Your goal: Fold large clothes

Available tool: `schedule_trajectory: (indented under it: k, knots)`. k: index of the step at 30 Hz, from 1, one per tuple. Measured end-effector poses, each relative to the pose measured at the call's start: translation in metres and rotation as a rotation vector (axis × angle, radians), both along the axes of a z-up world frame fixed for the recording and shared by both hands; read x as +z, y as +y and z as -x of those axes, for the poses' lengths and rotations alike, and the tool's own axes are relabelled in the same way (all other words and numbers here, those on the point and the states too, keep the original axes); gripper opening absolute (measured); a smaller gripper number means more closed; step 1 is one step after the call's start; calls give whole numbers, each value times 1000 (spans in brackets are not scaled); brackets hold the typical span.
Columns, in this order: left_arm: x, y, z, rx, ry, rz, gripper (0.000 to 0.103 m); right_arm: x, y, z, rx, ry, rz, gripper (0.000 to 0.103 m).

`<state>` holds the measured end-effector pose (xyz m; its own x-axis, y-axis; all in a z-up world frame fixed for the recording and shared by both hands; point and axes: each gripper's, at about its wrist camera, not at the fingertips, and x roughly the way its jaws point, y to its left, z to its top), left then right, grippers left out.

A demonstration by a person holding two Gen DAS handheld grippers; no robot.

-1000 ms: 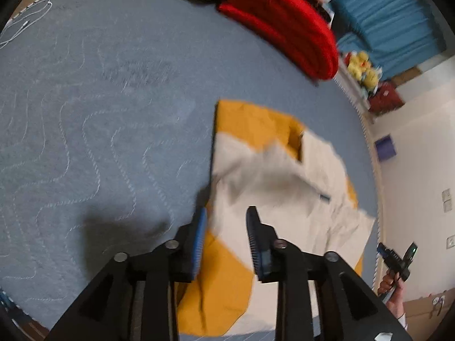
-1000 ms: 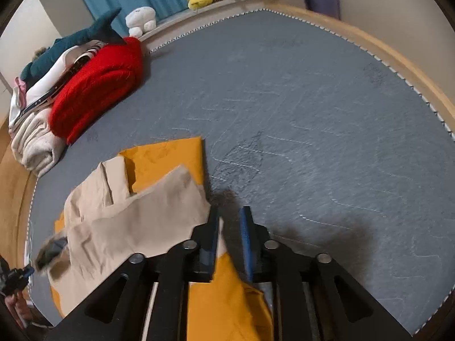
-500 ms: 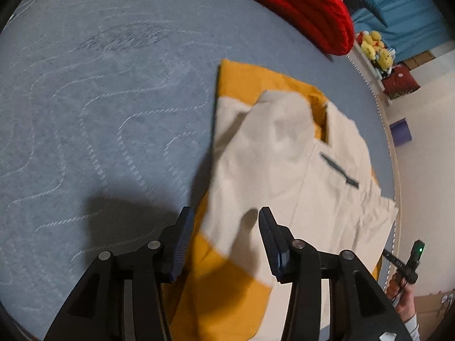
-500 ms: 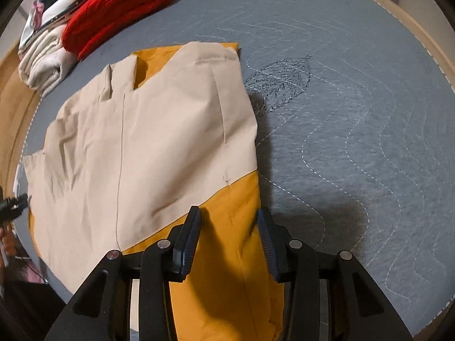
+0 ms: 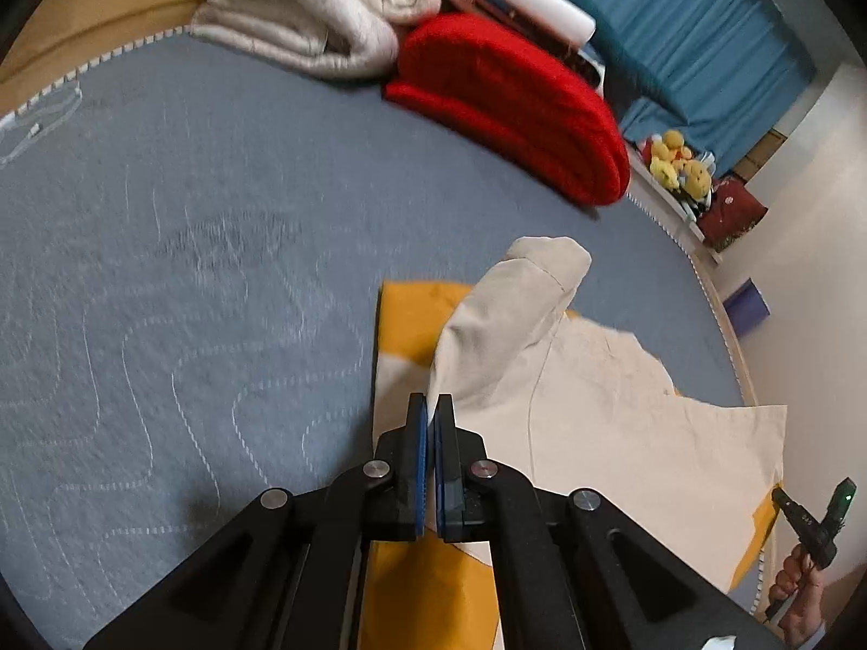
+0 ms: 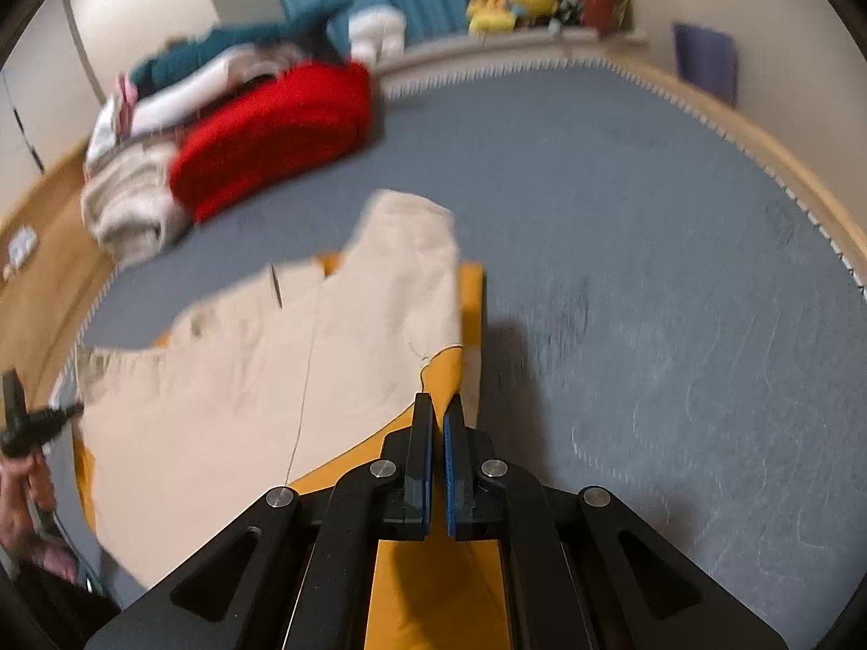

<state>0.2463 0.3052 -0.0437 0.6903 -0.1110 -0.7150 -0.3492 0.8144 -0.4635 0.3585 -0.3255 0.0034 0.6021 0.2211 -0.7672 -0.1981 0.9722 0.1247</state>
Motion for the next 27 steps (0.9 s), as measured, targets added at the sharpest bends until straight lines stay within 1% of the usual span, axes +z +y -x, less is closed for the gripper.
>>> schedule_trajectory:
  k: [2, 3, 4, 5, 6, 7, 8, 9, 10, 11, 12, 14, 15, 18, 20, 22, 24, 27]
  knots:
    - [-4, -1, -6, 15, 16, -9, 1, -5, 4, -7, -28, -8, 29, 3]
    - [-10, -1, -11, 18, 45, -9, 1, -13, 4, -13, -47, 6, 41, 3]
    - [-21, -1, -17, 13, 98, -4, 0, -21, 4, -16, -61, 29, 50, 3]
    - [-34, 0, -23, 2, 160, 12, 0, -34, 5, -24, -80, 79, 71, 3]
    - [-49, 2, -29, 3, 239, 20, 0, -50, 9, -33, -100, 139, 101, 3]
    - [-58, 3, -30, 15, 284, 20, 0, -60, 8, -39, -113, 176, 119, 3]
    - [-61, 6, -32, 33, 293, 32, 0, -71, 10, -44, -124, 215, 137, 3]
    - [-56, 7, -33, 45, 266, 38, 0, -74, 12, -48, -131, 226, 139, 3]
    - [-47, 8, -35, 51, 218, 31, 0, -73, 15, -51, -134, 214, 140, 3]
    - [-32, 8, -38, 48, 149, 0, 0, -66, 19, -52, -137, 174, 144, 2]
    - [-21, 6, -40, 44, 98, -29, 0, -55, 24, -53, -137, 117, 144, 2]
    - [-8, 2, -46, 41, 33, -67, 0, -33, 31, -53, -137, 9, 127, 2]
    - [-6, 2, -49, 50, 18, -74, 0, -25, 33, -53, -141, -38, 120, 2]
    - [-14, 9, -58, 93, 23, -49, 0, -19, 38, -62, -149, -96, 115, 2]
    - [-26, 15, -66, 113, 44, -35, 0, -26, 44, -72, -147, -87, 118, 2]
    - [-41, 17, -78, 118, 86, -42, 0, -39, 50, -82, -139, -66, 145, 2]
    - [-61, 17, -88, 111, 141, -37, 0, -58, 49, -92, -132, -16, 182, 2]
    - [-83, 12, -97, 90, 207, -55, 0, -105, 40, -114, -137, 133, 210, 2]
